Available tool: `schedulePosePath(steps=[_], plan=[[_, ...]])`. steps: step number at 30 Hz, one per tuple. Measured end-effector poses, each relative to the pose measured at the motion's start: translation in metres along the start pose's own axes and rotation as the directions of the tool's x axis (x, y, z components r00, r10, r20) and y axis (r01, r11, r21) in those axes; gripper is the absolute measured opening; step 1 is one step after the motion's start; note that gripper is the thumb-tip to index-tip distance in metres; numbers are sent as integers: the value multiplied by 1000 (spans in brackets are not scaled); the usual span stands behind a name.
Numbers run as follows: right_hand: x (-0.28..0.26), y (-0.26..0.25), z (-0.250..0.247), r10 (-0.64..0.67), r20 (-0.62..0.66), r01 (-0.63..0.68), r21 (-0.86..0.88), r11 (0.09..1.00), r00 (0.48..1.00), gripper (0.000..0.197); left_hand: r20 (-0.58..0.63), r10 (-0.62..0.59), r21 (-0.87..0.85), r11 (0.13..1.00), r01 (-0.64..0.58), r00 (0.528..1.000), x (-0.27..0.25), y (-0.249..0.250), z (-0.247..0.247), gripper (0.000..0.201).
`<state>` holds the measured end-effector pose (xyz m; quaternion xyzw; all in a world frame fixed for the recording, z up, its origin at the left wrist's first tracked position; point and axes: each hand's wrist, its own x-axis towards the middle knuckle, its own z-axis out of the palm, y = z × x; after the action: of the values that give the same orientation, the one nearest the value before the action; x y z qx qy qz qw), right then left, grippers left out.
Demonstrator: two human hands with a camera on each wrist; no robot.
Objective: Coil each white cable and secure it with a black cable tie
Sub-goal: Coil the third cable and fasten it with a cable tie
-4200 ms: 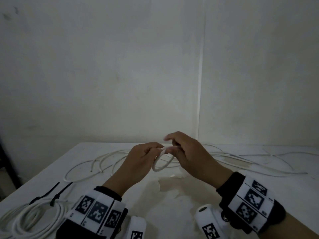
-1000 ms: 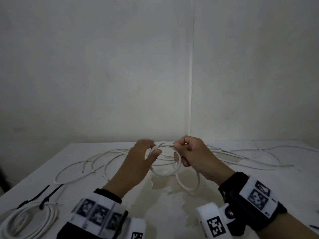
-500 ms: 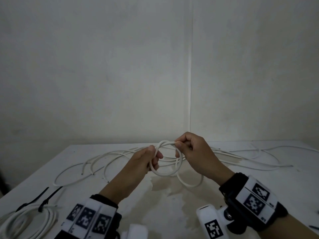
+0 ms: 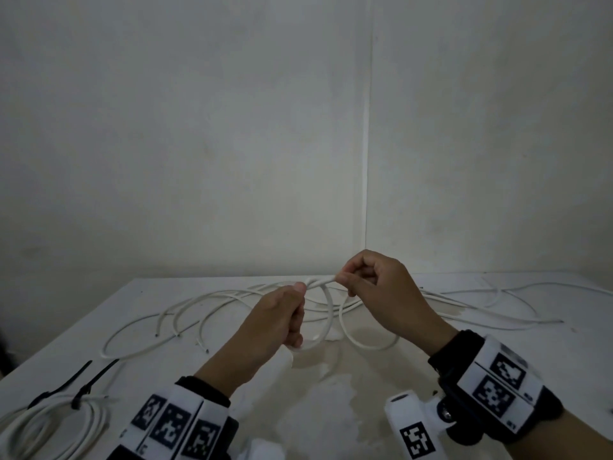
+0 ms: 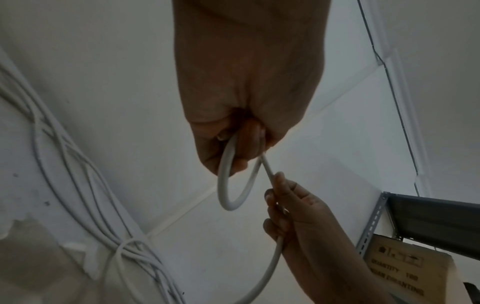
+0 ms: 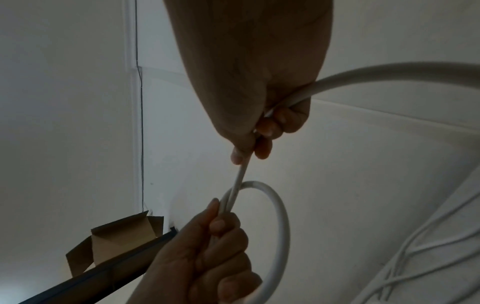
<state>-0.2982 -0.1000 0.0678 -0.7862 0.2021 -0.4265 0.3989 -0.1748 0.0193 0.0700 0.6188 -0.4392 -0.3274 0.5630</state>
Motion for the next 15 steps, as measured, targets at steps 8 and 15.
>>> schedulePosePath(steps=[8, 15], plan=[[4, 10, -10, -94, 71, 102, -117, 988, 993, 19, -196, -15, -310, 950, -48, 981, 7, 10, -24, 39], [21, 39, -28, -62, -6, 60, -185, 981, 998, 14, -308, 3, -331, 937, -110, 951, 4, 8, -49, 39]])
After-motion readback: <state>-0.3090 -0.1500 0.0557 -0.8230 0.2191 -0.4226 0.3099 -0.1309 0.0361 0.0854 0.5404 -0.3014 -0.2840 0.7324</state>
